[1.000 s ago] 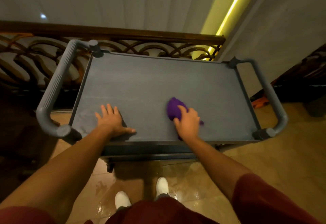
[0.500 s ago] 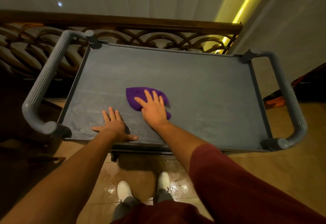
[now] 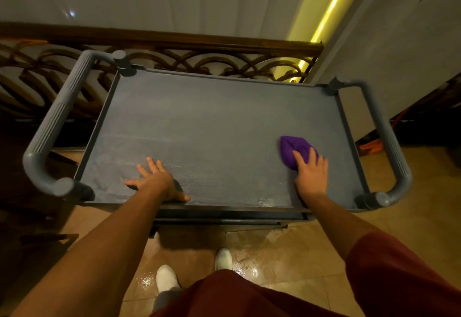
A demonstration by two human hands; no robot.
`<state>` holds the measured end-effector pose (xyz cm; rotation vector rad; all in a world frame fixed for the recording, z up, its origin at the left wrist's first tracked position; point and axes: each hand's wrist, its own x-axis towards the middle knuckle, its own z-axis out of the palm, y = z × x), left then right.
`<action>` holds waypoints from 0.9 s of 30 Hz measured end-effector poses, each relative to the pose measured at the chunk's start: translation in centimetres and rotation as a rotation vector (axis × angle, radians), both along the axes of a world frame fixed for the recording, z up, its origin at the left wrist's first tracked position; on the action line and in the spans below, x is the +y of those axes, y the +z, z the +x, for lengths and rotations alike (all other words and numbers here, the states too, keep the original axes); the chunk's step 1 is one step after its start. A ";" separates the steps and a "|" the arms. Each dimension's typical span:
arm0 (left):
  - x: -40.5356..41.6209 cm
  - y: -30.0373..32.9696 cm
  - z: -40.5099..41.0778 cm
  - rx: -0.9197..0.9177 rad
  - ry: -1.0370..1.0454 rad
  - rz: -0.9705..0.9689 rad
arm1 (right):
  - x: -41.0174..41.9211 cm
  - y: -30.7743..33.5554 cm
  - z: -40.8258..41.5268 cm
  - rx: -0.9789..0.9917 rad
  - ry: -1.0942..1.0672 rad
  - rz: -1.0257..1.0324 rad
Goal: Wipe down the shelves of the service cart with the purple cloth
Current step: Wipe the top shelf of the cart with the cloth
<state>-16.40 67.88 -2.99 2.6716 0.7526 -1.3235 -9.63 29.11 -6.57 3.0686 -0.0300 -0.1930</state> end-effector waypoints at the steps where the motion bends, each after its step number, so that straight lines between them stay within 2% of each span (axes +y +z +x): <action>1: -0.1 -0.1 0.1 -0.014 -0.011 -0.003 | -1.1 0.3 -0.1 0.010 -0.033 -0.008; 3: -0.4 -0.4 0.1 -0.059 -0.032 -0.013 | -2.6 0.8 0.1 0.008 -0.051 0.061; 7: -1.6 -1.3 0.5 -0.224 -0.126 -0.091 | -3.8 2.2 1.8 0.052 0.025 0.340; 11: -5.5 -2.5 1.3 -0.260 -0.276 -0.216 | -3.2 1.4 2.4 0.074 0.072 0.282; 14: -8.0 -2.9 1.7 -0.204 -0.351 -0.111 | -3.8 0.6 2.3 -0.029 0.044 0.364; 19: -8.2 -3.2 1.7 -0.193 -0.327 -0.084 | -9.6 0.0 1.5 -0.167 -0.242 0.383; 21: -8.2 -3.4 1.5 -0.202 -0.310 -0.105 | -8.4 -0.2 1.3 -0.198 -0.335 0.527; 23: -8.0 -3.6 1.3 -0.215 -0.321 -0.092 | -5.4 -0.1 1.1 -0.225 -0.336 0.668; 27: -7.9 -3.8 1.4 -0.211 -0.355 -0.063 | 2.1 -0.1 -2.3 -0.158 -0.111 0.783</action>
